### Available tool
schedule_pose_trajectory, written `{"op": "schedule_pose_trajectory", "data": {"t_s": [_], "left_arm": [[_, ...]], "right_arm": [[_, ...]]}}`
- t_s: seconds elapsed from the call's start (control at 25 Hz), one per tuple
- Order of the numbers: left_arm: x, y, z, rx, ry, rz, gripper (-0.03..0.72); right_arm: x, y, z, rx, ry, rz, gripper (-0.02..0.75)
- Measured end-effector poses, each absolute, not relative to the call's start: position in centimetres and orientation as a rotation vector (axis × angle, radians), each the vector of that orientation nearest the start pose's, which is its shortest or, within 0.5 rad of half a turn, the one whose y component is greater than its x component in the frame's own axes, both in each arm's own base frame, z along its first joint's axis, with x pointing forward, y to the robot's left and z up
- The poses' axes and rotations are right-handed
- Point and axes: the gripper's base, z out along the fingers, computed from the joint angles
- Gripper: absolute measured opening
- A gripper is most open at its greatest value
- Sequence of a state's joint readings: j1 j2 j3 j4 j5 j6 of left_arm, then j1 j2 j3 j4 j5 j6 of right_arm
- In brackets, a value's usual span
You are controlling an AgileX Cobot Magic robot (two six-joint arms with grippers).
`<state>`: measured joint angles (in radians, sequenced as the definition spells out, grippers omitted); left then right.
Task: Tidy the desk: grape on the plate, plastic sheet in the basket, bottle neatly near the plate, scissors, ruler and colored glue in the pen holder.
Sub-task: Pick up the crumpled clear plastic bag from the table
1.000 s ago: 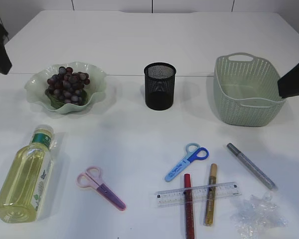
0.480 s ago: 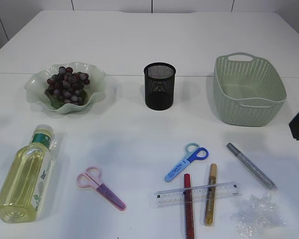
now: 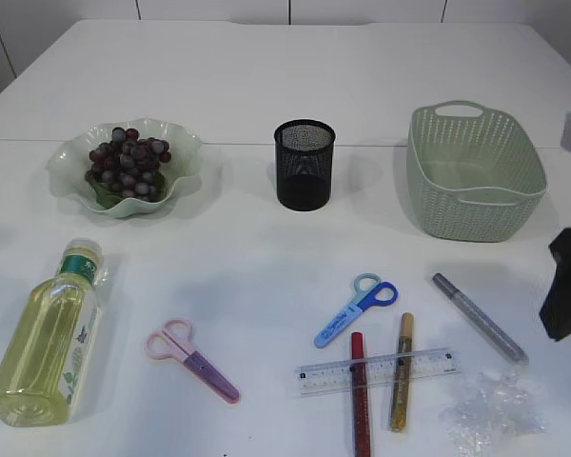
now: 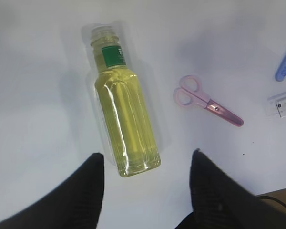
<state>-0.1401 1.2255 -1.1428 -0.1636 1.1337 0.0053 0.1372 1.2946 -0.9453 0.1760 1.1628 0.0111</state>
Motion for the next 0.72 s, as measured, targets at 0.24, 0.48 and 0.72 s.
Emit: {"op": "schedule_pose_trajectory", "data": {"t_s": [0.24,0.48,0.72], "left_arm": [[22.6,-4.5,34.4,0.147,2.695,-0.262,0.417],[22.8,-4.6,34.4,0.144,2.678,-0.262,0.417],[22.8,-4.6,34.5,0.144,2.675,-0.262,0.417]], "right_arm": [[22.0,4.4,23.7,-0.094,3.072,0.249,0.563],[23.1,6.9,21.2,-0.267,3.072,0.212,0.563],[24.2,7.8,18.1,-0.278,3.138,0.085,0.563]]}}
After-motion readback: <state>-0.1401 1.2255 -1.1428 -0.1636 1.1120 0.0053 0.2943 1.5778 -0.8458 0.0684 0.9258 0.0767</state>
